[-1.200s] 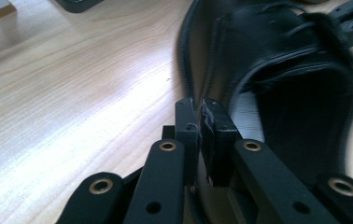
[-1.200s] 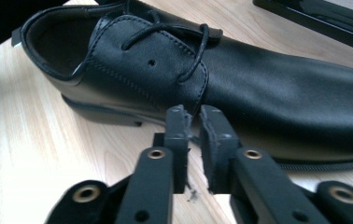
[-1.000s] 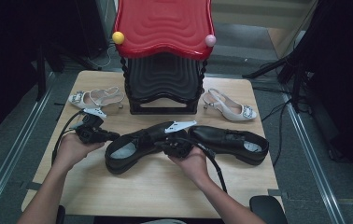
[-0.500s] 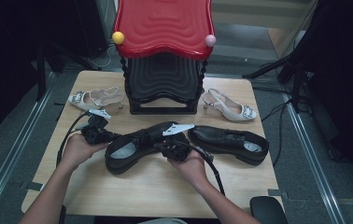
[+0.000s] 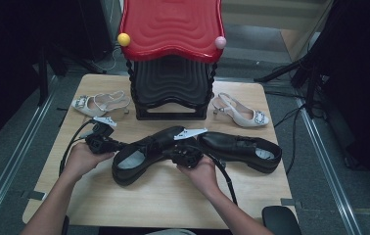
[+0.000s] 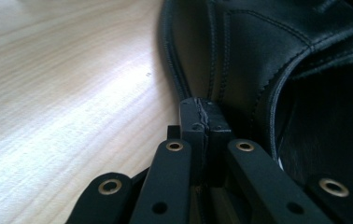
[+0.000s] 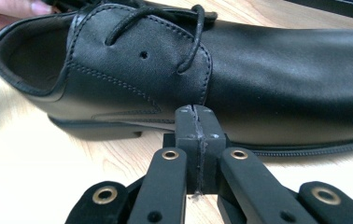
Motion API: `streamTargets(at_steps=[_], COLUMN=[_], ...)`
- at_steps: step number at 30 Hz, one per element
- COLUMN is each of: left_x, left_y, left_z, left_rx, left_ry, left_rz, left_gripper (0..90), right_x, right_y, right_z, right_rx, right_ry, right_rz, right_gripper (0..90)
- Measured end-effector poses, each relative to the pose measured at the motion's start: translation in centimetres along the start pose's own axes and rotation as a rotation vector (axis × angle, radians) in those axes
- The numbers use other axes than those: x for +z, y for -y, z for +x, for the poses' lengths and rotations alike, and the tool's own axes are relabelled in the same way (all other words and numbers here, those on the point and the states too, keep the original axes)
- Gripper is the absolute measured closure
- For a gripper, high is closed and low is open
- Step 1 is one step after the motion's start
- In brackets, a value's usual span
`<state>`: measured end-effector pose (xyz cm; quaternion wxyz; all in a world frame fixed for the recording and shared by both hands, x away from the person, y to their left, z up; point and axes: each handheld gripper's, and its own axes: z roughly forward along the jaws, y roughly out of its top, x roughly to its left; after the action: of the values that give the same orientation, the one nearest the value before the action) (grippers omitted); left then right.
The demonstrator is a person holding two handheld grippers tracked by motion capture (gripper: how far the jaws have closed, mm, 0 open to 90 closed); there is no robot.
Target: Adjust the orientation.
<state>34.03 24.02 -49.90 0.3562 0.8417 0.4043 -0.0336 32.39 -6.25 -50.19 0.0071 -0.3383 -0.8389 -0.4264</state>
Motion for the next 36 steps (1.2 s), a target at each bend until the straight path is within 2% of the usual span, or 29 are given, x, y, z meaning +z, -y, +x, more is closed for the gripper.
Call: streamTargets(at_steps=[10,15,20,21,23,25,28,32,36], left_x=[-0.1,0.2,0.7,0.8,0.9,1.2,1.4,1.7,2.2], left_y=[0.8,0.8,0.9,1.0,1.2,1.4,1.3,1.4,1.3], left_z=[-0.7,-1.0,-1.7,-1.7,-1.7,-2.0,-3.0,-3.5,-4.0], left_rx=[-0.011,-0.014,-0.011,-0.018,-0.071,-0.101,-0.068,-0.059,-0.059], left_ry=[0.018,0.069,0.073,0.085,0.128,0.144,0.12,0.117,0.146], left_rz=[-0.01,0.008,-0.001,-0.004,-0.006,-0.009,-0.007,-0.016,-0.01], left_gripper=[90.0,90.0,90.0,90.0,90.0,89.8,89.8,88.6,89.1], right_x=[0.1,-0.1,-0.2,-0.3,-0.3,-0.4,-0.7,-0.9,-1.2], right_y=[-0.1,-0.2,-0.5,-0.5,-0.5,-0.4,-0.2,-0.4,-0.5], right_z=[-0.2,-0.4,-1.2,-1.3,-1.4,-1.6,-1.8,-2.0,-2.0], right_rx=[0.004,0.012,0.054,0.063,0.068,0.068,0.085,0.101,0.106], right_ry=[0.004,0.024,0.027,0.028,0.035,0.033,0.036,0.04,0.045], right_rz=[0.001,0.008,0.009,0.009,0.007,0.006,0.008,0.008,0.005], right_gripper=[90.0,90.0,90.0,90.0,90.0,90.0,90.0,90.0,90.0])
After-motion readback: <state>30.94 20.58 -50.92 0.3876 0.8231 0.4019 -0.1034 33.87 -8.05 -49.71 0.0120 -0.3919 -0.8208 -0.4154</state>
